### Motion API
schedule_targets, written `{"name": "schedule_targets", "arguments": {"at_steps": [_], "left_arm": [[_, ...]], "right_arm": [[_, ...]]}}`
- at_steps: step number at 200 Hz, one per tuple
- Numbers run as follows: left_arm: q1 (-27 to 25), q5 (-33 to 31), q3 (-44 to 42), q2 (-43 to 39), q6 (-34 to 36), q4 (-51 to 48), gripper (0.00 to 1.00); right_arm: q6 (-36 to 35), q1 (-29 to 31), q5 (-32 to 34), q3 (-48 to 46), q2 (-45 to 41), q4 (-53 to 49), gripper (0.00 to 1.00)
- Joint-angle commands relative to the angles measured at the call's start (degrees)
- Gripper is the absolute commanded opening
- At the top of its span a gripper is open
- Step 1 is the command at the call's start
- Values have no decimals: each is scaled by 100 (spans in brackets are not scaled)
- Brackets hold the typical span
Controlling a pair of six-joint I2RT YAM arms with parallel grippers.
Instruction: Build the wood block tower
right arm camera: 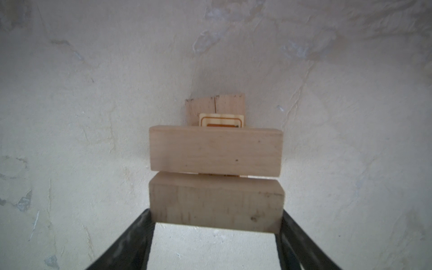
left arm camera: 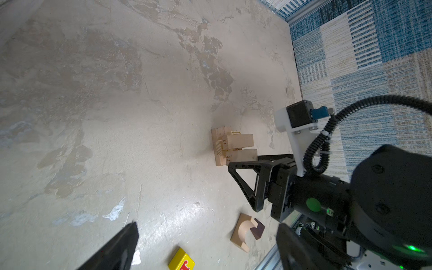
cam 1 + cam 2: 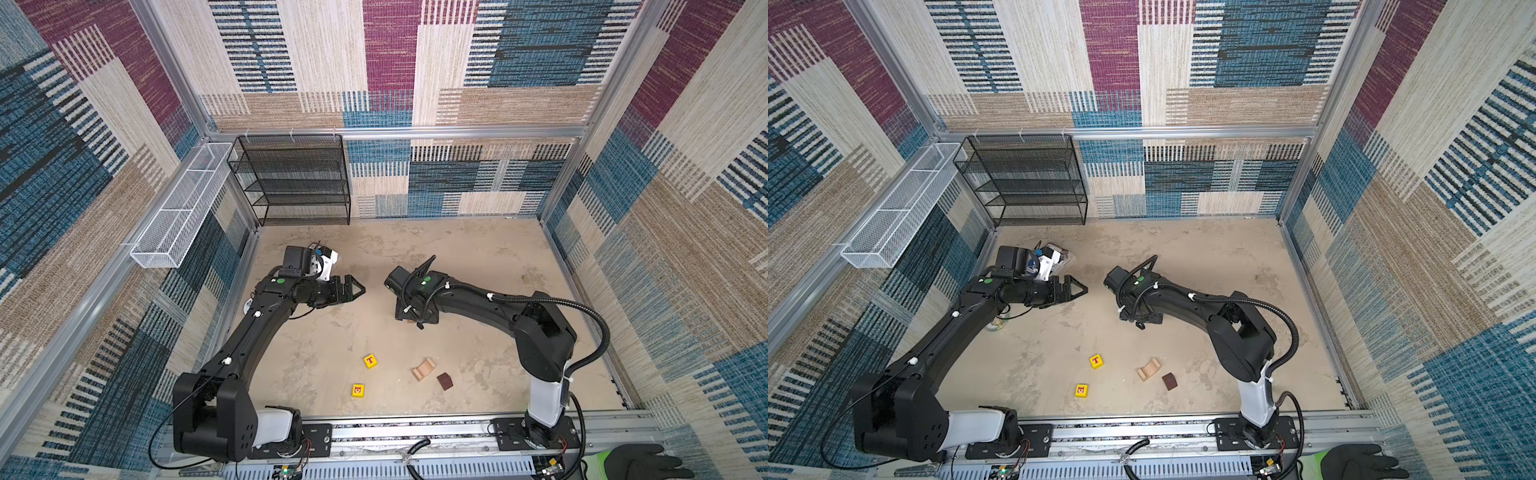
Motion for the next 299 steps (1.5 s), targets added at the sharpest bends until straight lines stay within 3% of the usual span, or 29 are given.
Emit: {"name": "schedule_targets", "arguments": {"at_steps": [1,170,299], "left_arm": [[10,133,-6,-39,1,46,96],[62,156,0,-42,43,12,96],[98,191,-2,-60,50,0,96]], "right_arm": [[0,-24,-18,27,27,7,48],[-33,-138,-189,-18,4,80,62],[-119,-144,-304,-18,-5,191,62]]}}
